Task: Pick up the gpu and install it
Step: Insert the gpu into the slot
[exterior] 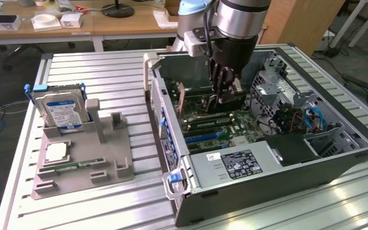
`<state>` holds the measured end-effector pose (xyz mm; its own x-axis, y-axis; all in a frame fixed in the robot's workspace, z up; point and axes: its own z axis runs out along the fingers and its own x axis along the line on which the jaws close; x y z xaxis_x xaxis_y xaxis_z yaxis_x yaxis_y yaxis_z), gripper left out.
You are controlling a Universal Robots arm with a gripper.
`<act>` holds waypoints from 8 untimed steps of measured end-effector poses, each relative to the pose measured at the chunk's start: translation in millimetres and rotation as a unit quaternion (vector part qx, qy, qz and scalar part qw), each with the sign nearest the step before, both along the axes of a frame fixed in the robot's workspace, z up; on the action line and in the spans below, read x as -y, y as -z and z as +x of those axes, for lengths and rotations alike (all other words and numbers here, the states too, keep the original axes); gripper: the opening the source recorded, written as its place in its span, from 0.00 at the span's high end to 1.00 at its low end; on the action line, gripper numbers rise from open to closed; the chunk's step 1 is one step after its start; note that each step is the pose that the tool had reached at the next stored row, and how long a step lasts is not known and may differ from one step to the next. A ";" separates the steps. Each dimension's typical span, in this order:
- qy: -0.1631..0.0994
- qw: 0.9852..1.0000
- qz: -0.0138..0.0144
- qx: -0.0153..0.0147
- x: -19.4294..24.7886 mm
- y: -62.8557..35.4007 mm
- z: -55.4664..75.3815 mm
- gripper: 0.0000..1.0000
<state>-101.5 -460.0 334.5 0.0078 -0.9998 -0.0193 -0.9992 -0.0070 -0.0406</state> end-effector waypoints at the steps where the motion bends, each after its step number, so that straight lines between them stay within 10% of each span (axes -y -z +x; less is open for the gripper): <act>1: 0.000 1.000 0.000 0.000 0.0 0.4 -0.1 0.74; 8: 0.000 1.000 0.000 0.000 0.2 3.4 -0.5 0.74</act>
<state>-102.0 -460.2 331.0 0.0077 -0.9998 -0.0192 -0.9992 -0.0069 -0.0401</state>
